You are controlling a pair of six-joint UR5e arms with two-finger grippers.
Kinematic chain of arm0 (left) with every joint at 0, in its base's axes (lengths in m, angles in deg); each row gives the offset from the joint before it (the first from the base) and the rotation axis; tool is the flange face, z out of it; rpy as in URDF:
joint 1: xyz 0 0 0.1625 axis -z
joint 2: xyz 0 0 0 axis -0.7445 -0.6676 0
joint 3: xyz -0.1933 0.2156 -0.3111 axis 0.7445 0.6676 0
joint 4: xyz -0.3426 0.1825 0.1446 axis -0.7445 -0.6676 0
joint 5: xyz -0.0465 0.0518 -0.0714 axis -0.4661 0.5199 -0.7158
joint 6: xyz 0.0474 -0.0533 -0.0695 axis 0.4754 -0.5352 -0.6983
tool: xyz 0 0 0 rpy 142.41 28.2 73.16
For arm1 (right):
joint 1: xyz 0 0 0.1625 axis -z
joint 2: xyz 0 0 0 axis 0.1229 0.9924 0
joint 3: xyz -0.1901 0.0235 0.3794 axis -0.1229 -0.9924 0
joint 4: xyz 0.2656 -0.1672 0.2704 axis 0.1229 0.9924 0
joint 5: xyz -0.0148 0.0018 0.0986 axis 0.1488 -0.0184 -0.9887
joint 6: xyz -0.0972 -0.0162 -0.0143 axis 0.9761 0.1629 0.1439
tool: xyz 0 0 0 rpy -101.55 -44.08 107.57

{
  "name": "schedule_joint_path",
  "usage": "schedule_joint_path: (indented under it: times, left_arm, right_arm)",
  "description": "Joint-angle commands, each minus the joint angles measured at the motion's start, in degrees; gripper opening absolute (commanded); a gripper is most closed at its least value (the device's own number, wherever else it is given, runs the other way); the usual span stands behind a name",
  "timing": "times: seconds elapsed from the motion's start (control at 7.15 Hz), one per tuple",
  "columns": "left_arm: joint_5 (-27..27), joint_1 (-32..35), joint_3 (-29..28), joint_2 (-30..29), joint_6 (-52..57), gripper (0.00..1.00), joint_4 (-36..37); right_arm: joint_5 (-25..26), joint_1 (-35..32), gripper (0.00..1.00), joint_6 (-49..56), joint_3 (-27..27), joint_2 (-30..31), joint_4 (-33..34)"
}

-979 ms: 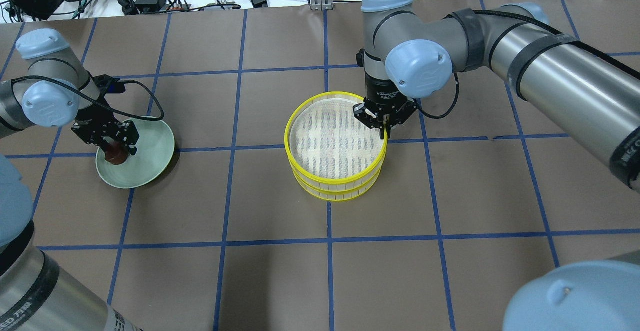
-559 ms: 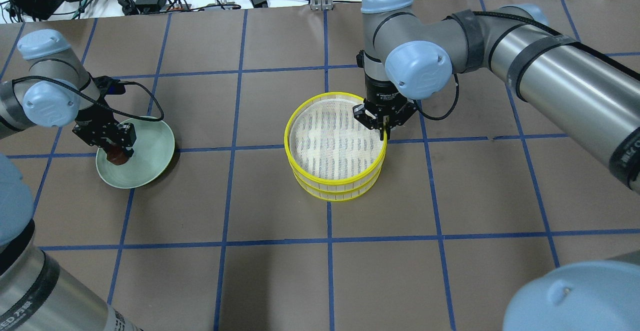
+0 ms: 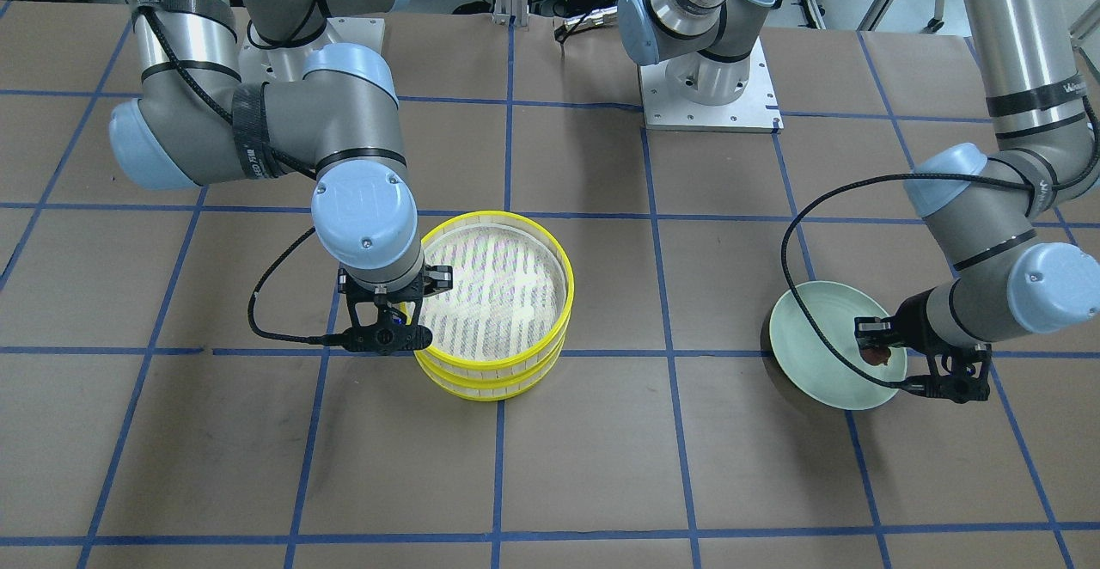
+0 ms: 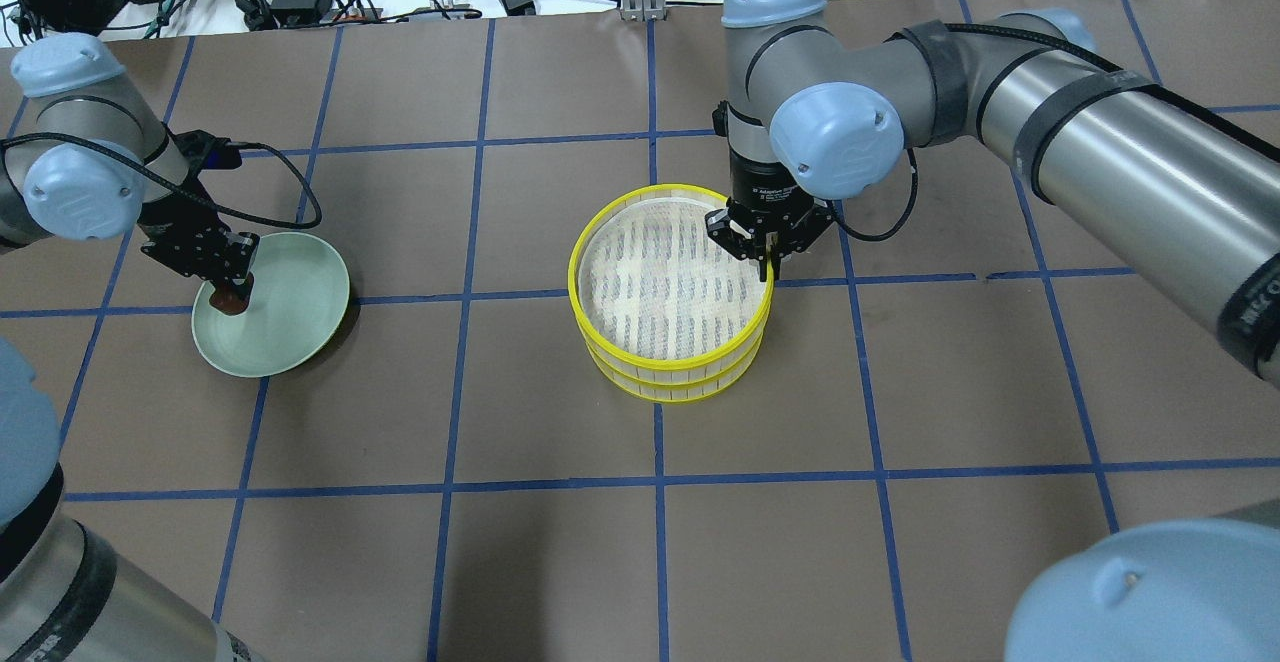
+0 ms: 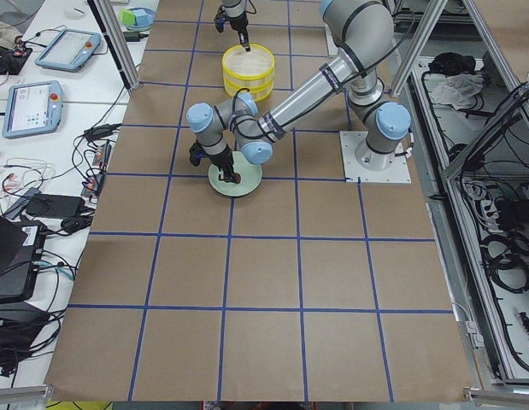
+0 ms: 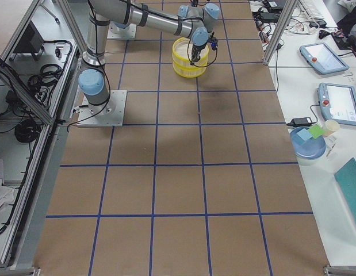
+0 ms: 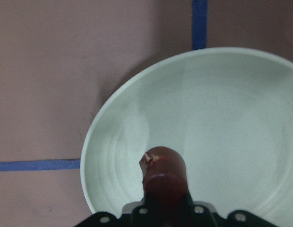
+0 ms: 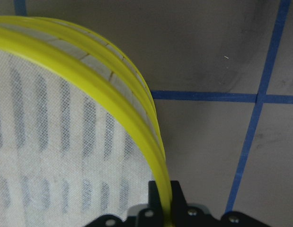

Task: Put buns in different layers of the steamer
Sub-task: 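Lift the dark brown bun with the left gripper while the right gripper releases the steamer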

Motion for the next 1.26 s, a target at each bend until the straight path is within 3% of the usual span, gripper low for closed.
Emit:
schedule_joint_path:
  times: [0.0, 0.56, 0.7, 0.84, 0.98, 1.12]
  left_arm:
    - [-1.8, 2.7, -2.3, 3.7, -0.5, 0.0, -2.2]
    - [-2.1, 3.9, -3.9, 9.0, -3.7, 0.0, -4.8]
    - [-1.9, 3.9, -4.0, 10.5, -3.8, 0.0, -5.8]
    - [-2.2, 4.6, -4.0, 12.6, -4.8, 0.0, -8.1]
    - [-5.1, 5.9, -3.2, 14.3, -6.0, 0.0, -9.4]
    - [-6.1, 6.0, -3.2, 14.1, -6.8, 0.0, -8.7]
  right_arm:
    - [0.1, 0.0, 0.15, 0.0, 0.0, -0.3, 0.0]
    - [0.0, 0.0, 0.16, -1.0, -0.1, -0.4, 0.2]
    - [0.1, 0.0, 0.21, -1.1, -0.1, -0.4, 0.2]
    - [0.1, 0.0, 0.68, -0.9, -0.1, -0.4, 0.1]
    - [0.2, 0.1, 1.0, -0.5, -0.1, -0.1, -0.1]
    - [0.3, 0.1, 1.0, -0.1, -0.8, 1.1, -0.2]
